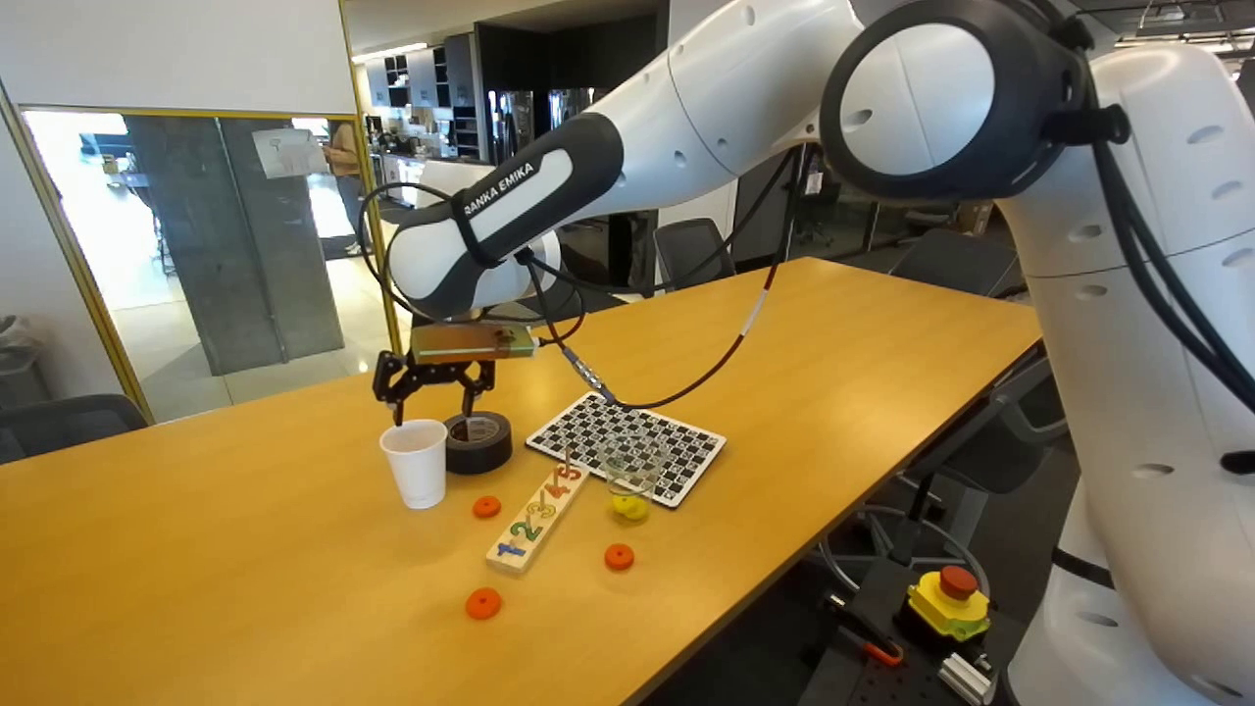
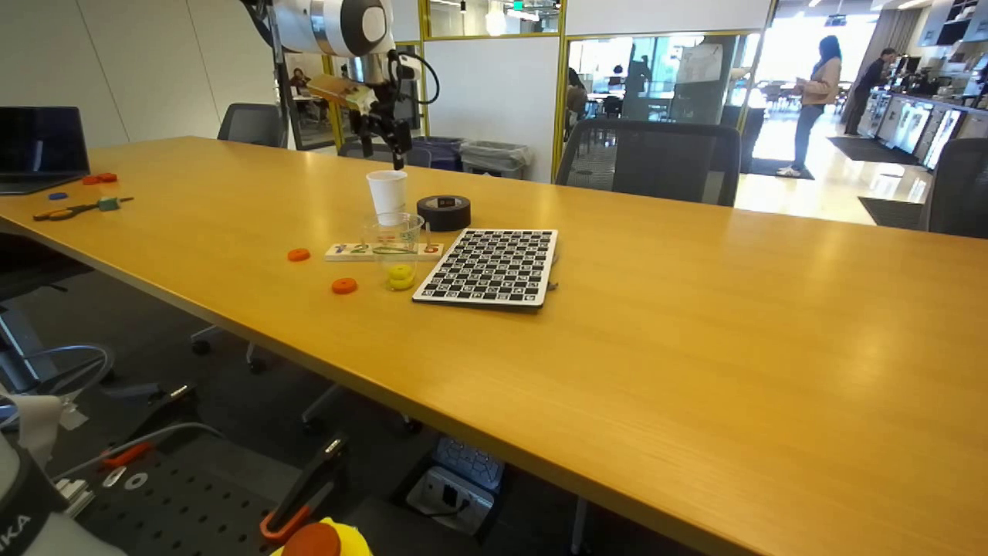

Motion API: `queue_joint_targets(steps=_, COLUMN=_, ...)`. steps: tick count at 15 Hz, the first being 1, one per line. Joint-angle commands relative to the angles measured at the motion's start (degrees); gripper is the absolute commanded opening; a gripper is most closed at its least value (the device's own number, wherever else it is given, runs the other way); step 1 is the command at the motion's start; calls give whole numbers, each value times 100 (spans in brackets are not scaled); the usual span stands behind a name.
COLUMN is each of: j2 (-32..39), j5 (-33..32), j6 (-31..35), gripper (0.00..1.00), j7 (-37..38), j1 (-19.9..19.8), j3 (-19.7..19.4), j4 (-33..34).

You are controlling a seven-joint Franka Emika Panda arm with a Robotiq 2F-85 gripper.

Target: Put the yellow discs on the table and then put the orange discs in the cup

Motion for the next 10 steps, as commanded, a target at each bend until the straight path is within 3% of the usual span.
queue_joint_targets(steps=1, j2=-319, j5=-96, j6=-92, gripper=100, j7=-226, j1=68, j3=-68, j4=-406)
queue_joint_targets(steps=10, j2=-406, j5=-514, j6=-131, gripper=100, j7=-580, j1=55, j3=-77, j4=-1190)
